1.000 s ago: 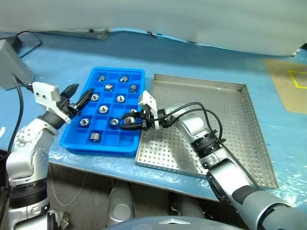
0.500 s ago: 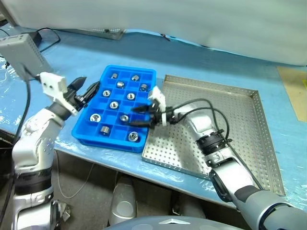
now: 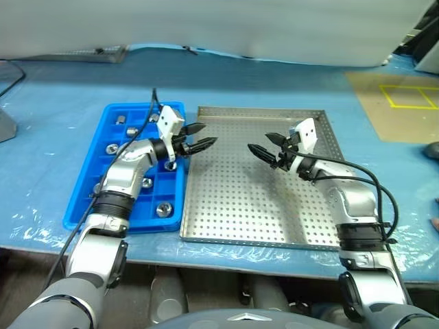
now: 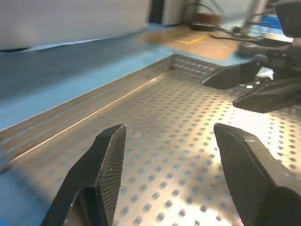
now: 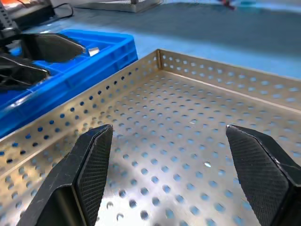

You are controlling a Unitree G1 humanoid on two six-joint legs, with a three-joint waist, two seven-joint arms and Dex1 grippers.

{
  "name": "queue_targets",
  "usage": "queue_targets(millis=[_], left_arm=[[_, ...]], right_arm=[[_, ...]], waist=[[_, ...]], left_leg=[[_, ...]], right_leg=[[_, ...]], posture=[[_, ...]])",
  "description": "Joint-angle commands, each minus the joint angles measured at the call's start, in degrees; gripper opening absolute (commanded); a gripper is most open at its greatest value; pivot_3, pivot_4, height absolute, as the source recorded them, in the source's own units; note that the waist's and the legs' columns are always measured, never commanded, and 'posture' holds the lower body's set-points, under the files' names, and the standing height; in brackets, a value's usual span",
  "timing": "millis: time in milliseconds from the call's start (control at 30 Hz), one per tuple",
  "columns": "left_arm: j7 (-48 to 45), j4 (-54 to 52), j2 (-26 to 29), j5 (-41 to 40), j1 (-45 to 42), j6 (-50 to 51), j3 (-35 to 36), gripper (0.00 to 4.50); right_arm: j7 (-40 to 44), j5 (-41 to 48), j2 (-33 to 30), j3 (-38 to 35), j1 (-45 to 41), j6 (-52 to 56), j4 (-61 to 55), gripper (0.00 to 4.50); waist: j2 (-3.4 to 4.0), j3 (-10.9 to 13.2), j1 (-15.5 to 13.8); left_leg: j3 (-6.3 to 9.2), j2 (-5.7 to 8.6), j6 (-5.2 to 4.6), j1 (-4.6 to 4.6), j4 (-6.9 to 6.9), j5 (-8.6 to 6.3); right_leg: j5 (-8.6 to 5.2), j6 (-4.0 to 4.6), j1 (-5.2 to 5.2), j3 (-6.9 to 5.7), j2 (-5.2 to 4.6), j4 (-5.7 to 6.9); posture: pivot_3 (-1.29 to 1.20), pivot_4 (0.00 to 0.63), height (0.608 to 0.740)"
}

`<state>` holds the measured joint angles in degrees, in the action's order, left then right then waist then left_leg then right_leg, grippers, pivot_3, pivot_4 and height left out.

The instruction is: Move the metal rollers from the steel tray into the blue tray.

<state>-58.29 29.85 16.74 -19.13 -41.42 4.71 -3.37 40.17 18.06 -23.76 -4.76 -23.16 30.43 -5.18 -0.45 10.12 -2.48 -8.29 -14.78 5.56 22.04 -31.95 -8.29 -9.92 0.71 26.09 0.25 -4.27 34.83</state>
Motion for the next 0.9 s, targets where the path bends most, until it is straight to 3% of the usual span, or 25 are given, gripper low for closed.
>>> queue_targets(millis=[33,133,167,900], left_arm=[[-3.63,1.48,-0.94,-0.39,0.13,-2.14,0.15,3.51],[-4.25,1.05,-1.62,0.01,1.42,-2.32,0.08,4.39],[-4.43,0.42,-1.67,-0.15,1.85,-1.71,0.10,4.46],[-2.01,-8.31,-1.46,0.36,7.43,0.01,-0.16,4.46]], right_arm=[[-0.38,2.19,-1.33,-0.09,2.63,2.54,-7.02,4.36],[-0.58,2.50,-2.10,-0.19,3.55,3.12,-8.04,4.50],[-0.80,2.58,-2.12,-0.27,3.46,3.13,-8.01,4.50],[-1.15,1.10,-2.69,1.52,0.60,-1.93,-2.32,4.50]], waist=[[0.00,0.00,0.33],[0.00,0.00,0.40],[0.00,0.00,0.38],[0.01,0.00,0.05]], left_leg=[[-0.09,0.00,-0.02,-0.06,0.02,-0.01],[-0.19,0.01,-0.12,-0.28,-0.03,-0.06],[-0.20,0.01,-0.21,-0.28,-0.12,-0.11],[-0.24,0.01,-0.44,-0.17,-0.22,-0.24]], right_leg=[[0.00,-0.01,-0.08,0.06,-0.01,-0.01],[0.03,-0.05,-0.13,0.17,-0.05,-0.02],[0.06,-0.04,-0.13,0.21,-0.05,-0.02],[0.15,0.01,-0.12,0.21,-0.08,-0.09]], posture=[[-0.22,0.150,0.740],[-0.23,0.150,0.740],[-0.22,0.150,0.740],[-0.14,0.150,0.740]])
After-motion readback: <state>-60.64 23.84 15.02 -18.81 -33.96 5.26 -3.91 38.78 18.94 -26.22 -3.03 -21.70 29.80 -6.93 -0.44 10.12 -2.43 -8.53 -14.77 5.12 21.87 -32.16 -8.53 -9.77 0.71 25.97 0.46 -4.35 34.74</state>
